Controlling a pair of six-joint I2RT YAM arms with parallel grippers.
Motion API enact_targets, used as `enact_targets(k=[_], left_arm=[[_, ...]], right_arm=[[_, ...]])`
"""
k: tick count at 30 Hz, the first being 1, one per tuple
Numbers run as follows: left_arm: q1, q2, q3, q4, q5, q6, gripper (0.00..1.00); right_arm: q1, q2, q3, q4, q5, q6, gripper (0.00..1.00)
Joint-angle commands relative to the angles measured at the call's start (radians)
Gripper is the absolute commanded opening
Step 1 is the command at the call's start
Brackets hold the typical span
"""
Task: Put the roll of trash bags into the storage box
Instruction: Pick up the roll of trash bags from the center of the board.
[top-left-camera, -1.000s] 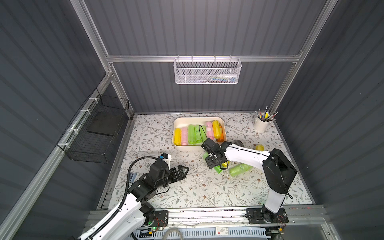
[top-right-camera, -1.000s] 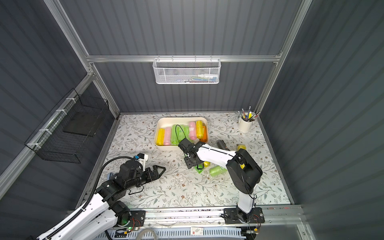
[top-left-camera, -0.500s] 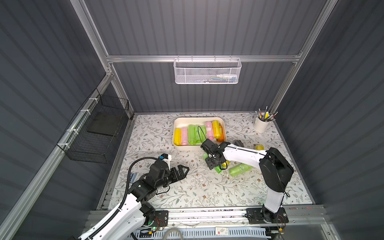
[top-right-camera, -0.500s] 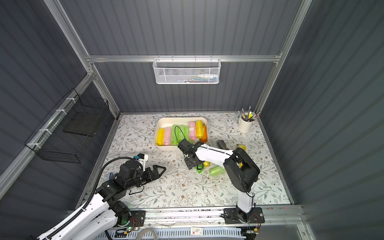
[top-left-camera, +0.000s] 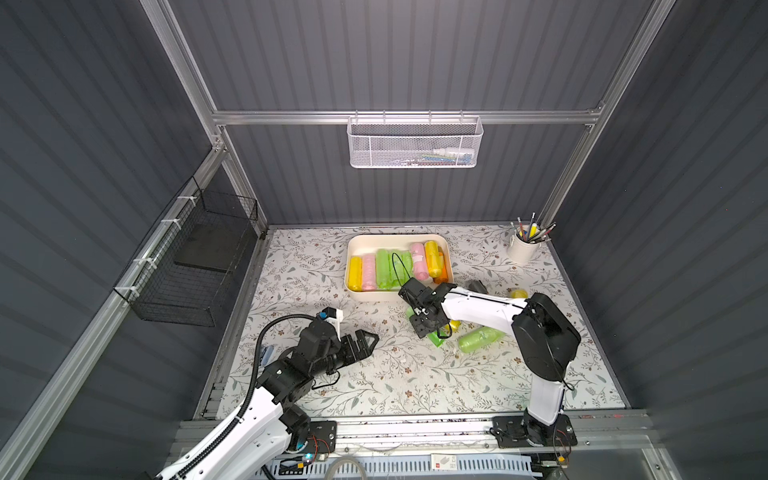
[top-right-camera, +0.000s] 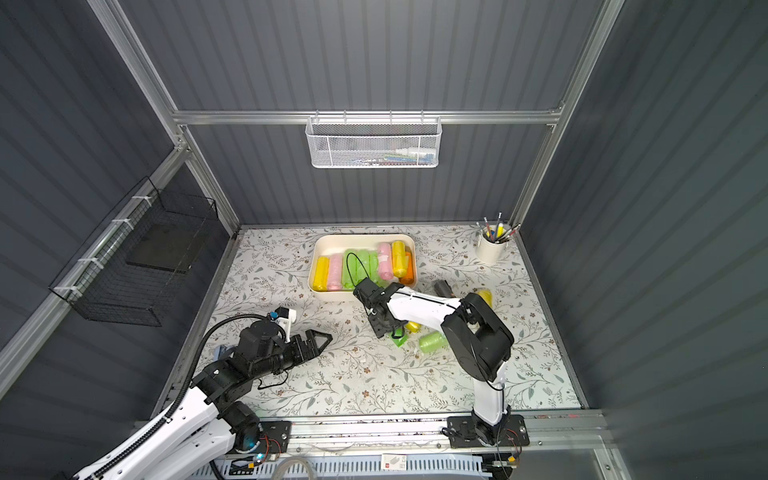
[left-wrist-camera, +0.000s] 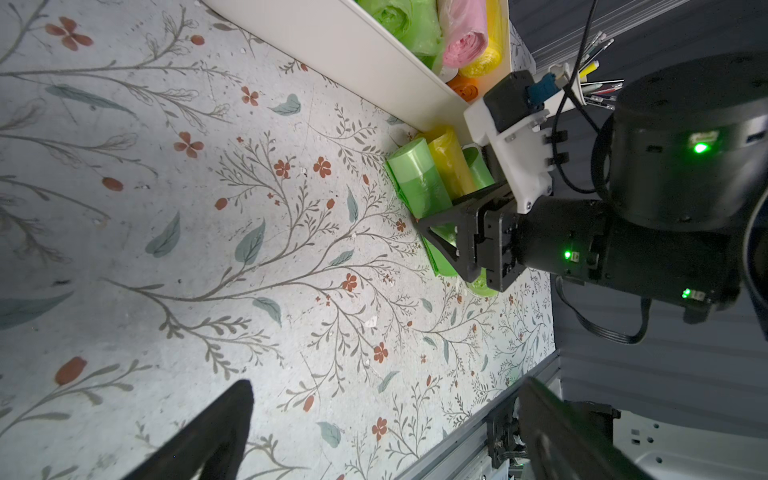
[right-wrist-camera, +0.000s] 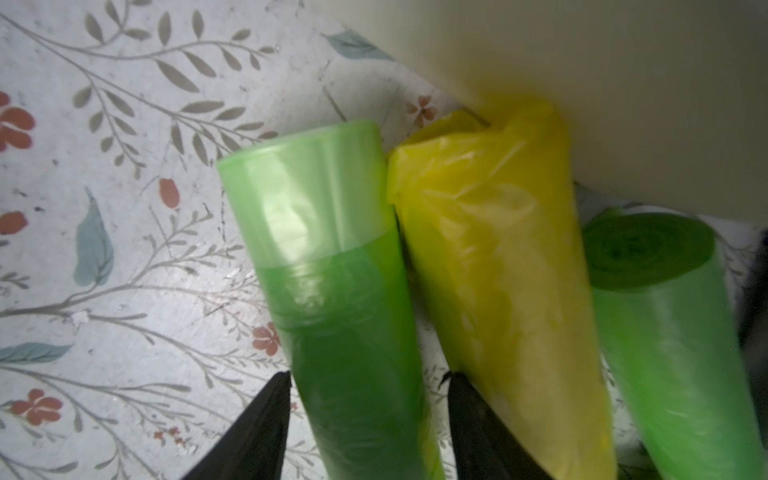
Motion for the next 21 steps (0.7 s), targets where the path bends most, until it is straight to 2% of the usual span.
enact_targets(k=[1,10,17,20,21], left_arm=[[-0.005,-0.003,-0.002,0.007,0.012,-0.008,1.0],[-0.005,-0.008,0.0,-0.005,0.006,-0.002,1.0],[-0.005,-0.012,-0.003,-0.011,0.001,0.002,1.0],[-0.005,-0.014,-0.003,-0.016,0.0,0.003,1.0],[-0.005,-0.016,-0.003,-0.017,0.0,0.003,1.0]], right_arm=[[0.003,0.03,0.022,-0.018,0.014,-0.013,0.6],[0.003,0.065,0.034,-0.014,0.011,-0.012,0.54],[0.003,0.076,0.03,-0.006,0.012,-0.01,0.53],[0.003,0.077,0.03,-0.014,0.019,-0.002,0.42],[0.003,0.071,0.028,-0.015,0.02,0.001,0.41]])
